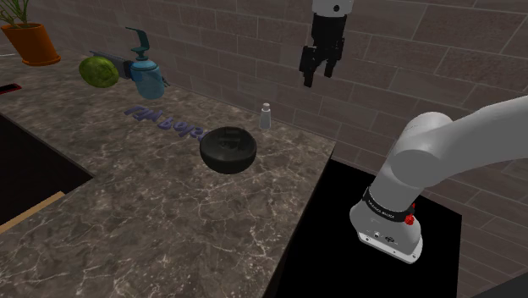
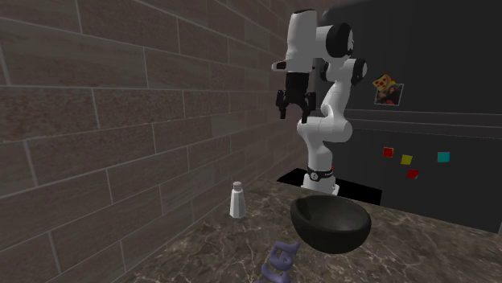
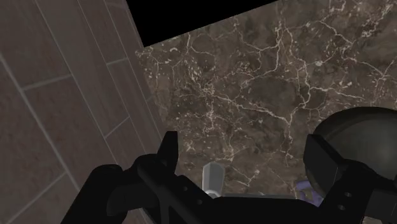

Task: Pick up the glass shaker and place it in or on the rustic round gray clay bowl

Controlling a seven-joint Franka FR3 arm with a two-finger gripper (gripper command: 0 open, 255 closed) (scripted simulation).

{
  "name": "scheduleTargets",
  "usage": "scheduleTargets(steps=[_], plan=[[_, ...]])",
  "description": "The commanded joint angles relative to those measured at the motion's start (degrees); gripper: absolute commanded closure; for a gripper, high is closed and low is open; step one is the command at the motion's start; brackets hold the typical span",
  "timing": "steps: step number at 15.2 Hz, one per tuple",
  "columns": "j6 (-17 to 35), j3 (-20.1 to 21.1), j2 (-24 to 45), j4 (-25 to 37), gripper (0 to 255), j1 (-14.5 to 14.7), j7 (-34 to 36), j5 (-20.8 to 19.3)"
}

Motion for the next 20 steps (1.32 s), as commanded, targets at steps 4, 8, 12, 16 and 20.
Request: scheduleTargets(steps=[4,8,12,16,20], plan=[[6.54,-1.07,4.27,-1.39,0,-0.64,-0.49,-0.18],[15.06,-2.46,10.99,-2.03,0,-1.39,-1.22,-0.23],[23.08,-3.81,18.65,-1.26,0,-1.97,-2.10,0.06],[30.33,-5.13,26.95,0.89,0,-2.31,-3.23,0.84],[36.55,-6.34,35.61,4.37,0,-2.50,-4.76,2.32]])
